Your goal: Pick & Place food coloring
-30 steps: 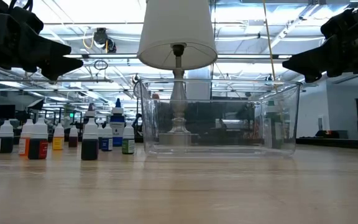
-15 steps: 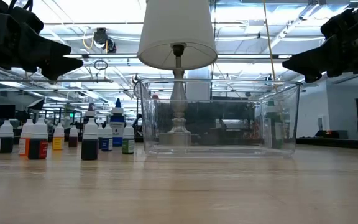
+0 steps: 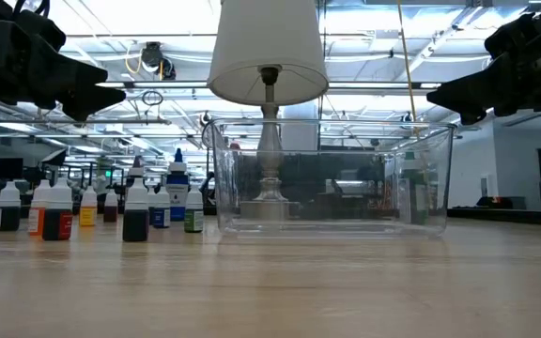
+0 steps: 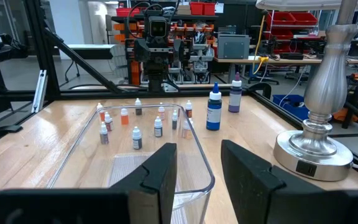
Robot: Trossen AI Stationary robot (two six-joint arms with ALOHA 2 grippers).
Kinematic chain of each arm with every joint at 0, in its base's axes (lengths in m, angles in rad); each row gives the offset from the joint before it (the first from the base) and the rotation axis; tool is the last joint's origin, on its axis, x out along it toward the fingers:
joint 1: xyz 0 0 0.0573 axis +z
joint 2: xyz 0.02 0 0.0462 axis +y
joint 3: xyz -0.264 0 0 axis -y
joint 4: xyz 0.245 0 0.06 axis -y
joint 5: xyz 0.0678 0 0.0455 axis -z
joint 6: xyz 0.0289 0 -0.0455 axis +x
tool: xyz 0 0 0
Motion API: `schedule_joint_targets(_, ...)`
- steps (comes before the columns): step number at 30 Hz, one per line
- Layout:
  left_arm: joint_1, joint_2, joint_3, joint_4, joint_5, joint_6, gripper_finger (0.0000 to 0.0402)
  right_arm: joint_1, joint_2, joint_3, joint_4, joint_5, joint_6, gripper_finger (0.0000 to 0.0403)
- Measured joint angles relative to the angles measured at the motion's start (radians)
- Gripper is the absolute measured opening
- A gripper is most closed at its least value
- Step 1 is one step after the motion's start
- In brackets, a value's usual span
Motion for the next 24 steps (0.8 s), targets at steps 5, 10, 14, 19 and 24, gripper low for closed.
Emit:
schedule_joint_targets(5,0.000,0.000,0.000,0.001,-0.025,0.028,0.0324,0.000,0.000,0.000,0.000,0.000,0.000,0.0114)
schedule_joint_targets(10,0.000,0.000,0.000,0.014,-0.062,0.085,0.0324,0.000,0.000,0.000,0.000,0.000,0.000,0.0114)
schedule_joint_targets(14,0.000,0.000,0.000,0.019,-0.061,0.042,0.0324,0.000,0.000,0.000,0.000,0.000,0.000,0.0114)
schedule_joint_targets(19,0.000,0.000,0.000,0.026,-0.069,-0.119,0.0324,0.000,0.000,0.000,0.000,0.000,0.000,0.0114)
schedule_joint_targets(24,0.000,0.009,0.003,0.002,-0.191,-0.258,0.0324,0.000,0.000,0.000,0.000,0.000,0.000,0.0114)
